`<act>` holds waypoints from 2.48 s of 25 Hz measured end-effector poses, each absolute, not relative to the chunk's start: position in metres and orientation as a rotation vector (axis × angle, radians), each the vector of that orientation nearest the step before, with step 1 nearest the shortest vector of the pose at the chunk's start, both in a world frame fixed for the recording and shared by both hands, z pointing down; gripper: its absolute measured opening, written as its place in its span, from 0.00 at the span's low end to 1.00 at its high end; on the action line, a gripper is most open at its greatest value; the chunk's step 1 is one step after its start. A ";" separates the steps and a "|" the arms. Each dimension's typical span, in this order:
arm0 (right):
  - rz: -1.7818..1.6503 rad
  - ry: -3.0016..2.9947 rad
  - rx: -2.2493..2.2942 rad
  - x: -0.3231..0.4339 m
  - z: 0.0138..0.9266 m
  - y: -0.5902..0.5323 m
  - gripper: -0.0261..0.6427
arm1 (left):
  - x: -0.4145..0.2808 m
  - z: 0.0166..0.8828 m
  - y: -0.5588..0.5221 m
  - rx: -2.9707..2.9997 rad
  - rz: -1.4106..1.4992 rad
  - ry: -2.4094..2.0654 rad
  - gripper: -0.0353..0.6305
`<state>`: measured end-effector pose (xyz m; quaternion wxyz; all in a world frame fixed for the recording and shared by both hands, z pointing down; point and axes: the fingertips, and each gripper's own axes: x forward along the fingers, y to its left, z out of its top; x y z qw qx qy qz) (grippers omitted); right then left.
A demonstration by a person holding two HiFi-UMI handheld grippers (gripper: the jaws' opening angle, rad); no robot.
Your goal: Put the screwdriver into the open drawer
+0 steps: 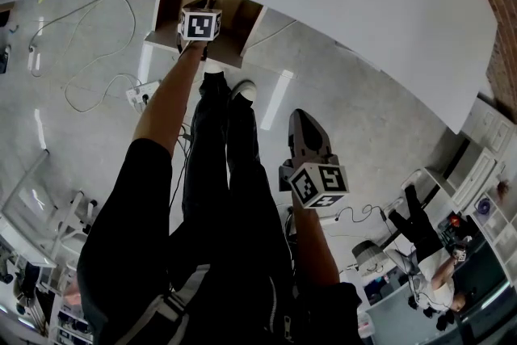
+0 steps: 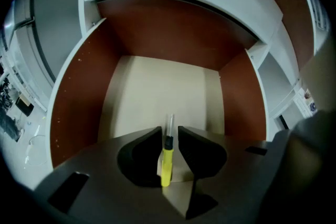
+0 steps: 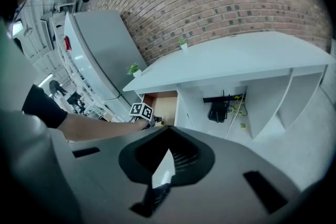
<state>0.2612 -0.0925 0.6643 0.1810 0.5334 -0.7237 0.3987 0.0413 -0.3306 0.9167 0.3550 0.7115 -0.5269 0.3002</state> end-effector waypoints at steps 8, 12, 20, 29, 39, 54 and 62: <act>1.089 -2.126 1.456 0.238 0.635 -0.114 0.05 | 0.031 0.864 -0.297 1.837 0.656 -1.359 0.16; 1.050 -2.160 1.436 0.233 0.615 -0.125 0.05 | 0.036 0.831 -0.276 1.878 0.661 -1.318 0.12; 0.955 -2.197 1.412 0.223 0.580 -0.151 0.05 | 0.028 0.752 -0.254 1.960 0.651 -1.316 0.10; 0.850 -2.326 1.444 0.185 0.523 -0.209 0.05 | 0.013 0.627 -0.274 2.219 0.644 -1.370 0.10; 0.608 -2.459 1.491 0.178 0.445 -0.270 0.04 | -0.004 0.484 -0.321 2.381 0.489 -1.494 0.10; 0.250 -2.660 1.586 0.171 0.325 -0.312 0.03 | -0.025 0.328 -0.345 2.616 0.236 -1.615 0.10; 0.201 -2.624 1.625 0.167 0.326 -0.308 0.03 | -0.023 0.326 -0.338 2.661 0.240 -1.591 0.10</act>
